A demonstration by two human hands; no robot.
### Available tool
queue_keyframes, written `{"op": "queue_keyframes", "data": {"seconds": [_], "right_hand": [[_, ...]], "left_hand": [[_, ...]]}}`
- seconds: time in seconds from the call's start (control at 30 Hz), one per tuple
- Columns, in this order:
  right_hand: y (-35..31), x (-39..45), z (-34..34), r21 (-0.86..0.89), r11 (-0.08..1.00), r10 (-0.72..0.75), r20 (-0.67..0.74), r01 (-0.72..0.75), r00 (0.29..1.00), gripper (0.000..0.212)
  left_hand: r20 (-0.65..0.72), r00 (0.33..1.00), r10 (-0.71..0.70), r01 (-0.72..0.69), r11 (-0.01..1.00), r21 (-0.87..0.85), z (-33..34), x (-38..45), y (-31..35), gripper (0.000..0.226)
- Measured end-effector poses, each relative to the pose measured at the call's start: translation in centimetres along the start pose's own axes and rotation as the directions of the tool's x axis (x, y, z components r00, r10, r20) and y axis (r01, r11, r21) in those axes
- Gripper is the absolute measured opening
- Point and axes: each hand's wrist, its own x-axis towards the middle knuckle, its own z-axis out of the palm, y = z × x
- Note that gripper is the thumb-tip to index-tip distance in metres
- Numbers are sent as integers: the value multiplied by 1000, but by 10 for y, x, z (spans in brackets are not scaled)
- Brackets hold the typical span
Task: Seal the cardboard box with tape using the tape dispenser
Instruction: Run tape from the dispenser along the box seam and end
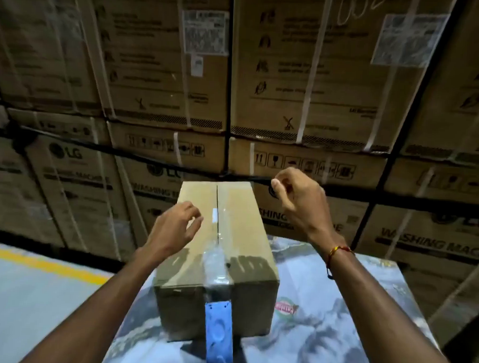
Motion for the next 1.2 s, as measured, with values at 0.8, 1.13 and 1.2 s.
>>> {"op": "queue_keyframes", "data": {"seconds": [0.8,1.13,1.2], "right_hand": [[-3,-183,97,241,929,208,284,-280,936,12],[-37,-280,126,169,893,340,357,-418,870,106],[-41,-291,136,197,885,351,313,-422,883,107]], "left_hand": [[177,917,-358,377,923,-83,65,-119,11,51],[391,920,-19,17,1000,9,62,-96,48,68],[398,917,-13,-7,999,49,64,-97,44,71]]}}
